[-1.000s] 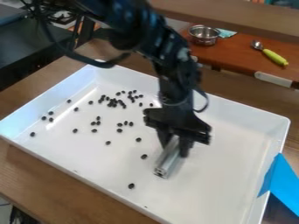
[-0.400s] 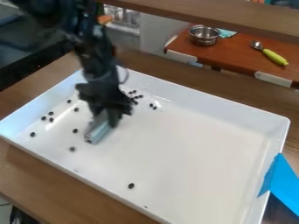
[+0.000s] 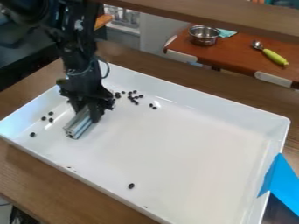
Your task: Sweep into pile
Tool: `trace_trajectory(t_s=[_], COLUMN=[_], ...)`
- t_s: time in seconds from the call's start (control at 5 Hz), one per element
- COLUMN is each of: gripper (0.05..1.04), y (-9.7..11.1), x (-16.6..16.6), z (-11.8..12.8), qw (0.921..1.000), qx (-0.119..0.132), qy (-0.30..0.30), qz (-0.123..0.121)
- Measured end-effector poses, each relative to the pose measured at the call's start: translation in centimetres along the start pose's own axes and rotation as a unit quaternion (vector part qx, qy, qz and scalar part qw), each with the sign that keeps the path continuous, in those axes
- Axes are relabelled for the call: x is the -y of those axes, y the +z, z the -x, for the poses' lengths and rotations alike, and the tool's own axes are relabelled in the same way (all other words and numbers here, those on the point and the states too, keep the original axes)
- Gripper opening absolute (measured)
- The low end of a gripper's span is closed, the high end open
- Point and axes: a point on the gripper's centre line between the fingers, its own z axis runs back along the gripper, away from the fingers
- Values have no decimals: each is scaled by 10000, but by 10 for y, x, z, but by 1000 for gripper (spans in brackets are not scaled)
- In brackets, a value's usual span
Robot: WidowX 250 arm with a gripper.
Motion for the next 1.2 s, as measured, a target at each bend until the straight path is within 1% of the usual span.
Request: trace_trajectory(t_s=[0.2,0.4,0.6,0.8,1.0,1.2], gripper=[392,391,391,390,390,391], y=[21,52,69,72,49,26], x=[16,54,96,133,158,163], z=[31,29,25,24,19,5], qw=[9973,9944,9922,9905,9909,9915], qx=[-463,-366,-185,-5,-50,-122], qy=[116,62,-100,-320,-463,-446], qz=[565,985,1230,1338,1266,1219])
